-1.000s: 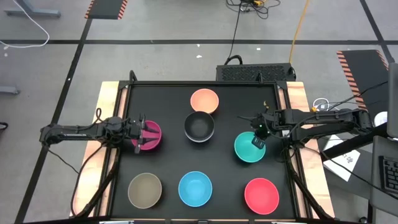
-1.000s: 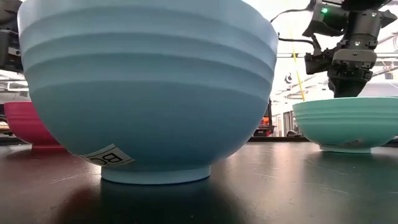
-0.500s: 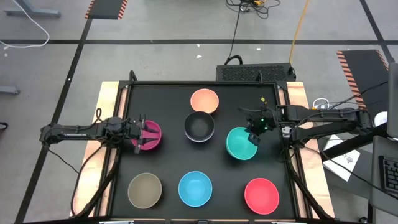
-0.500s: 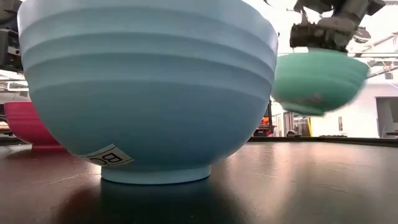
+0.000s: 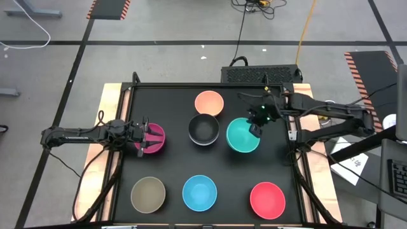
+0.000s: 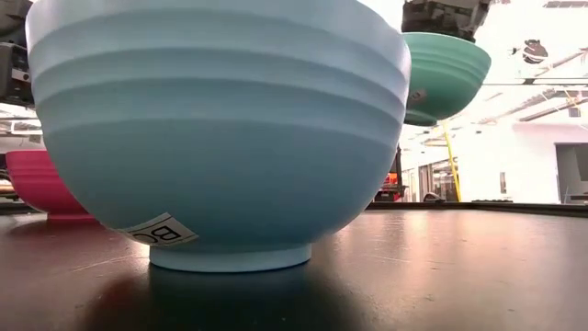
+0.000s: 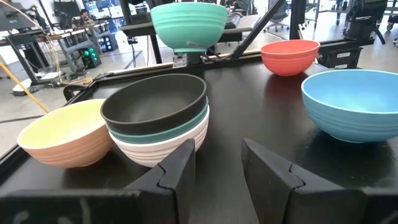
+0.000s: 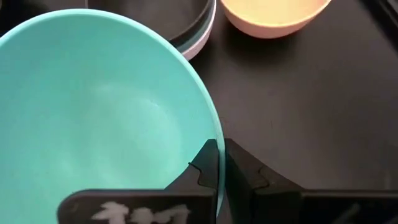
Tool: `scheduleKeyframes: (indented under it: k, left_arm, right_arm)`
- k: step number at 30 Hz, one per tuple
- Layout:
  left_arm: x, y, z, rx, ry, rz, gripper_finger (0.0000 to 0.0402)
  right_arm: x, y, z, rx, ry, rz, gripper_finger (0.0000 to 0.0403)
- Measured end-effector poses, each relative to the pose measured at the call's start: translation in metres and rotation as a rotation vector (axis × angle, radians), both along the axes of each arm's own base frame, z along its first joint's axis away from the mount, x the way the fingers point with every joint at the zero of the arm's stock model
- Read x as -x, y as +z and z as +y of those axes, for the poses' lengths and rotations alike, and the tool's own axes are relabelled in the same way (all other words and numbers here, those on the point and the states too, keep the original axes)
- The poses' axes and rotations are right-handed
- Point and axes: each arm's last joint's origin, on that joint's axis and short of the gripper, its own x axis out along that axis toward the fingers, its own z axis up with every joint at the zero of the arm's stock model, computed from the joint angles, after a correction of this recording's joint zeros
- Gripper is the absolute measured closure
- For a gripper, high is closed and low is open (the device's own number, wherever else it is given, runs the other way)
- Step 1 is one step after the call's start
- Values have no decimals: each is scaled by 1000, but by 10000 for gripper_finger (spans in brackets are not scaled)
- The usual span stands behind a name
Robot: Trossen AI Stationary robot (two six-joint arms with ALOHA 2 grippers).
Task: Nest bowls inside each other
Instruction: Stack the light blue bowl on the black bowl
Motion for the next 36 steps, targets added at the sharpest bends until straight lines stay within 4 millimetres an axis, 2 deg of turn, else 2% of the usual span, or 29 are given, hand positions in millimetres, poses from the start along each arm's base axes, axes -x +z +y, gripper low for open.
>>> scheduleKeyframes:
  k: [10,22,29,33,36]
  left_arm:
    - [0,0,0,-4,0,0,266]
    - [0,0,0,-10,0,-1,266]
    - [0,0,0,-16,0,-1,266]
    - [0,0,0,-16,0,-1,266]
    - [0,0,0,-16,0,-1,266]
  right_arm:
    - [-33,-4,-15,7,63,66,403]
    - [-44,-2,-26,22,96,-41,402]
    - [-51,20,-40,53,74,-85,402]
    - [-64,30,-51,31,96,-101,402]
    - [-77,31,-59,27,101,-71,402]
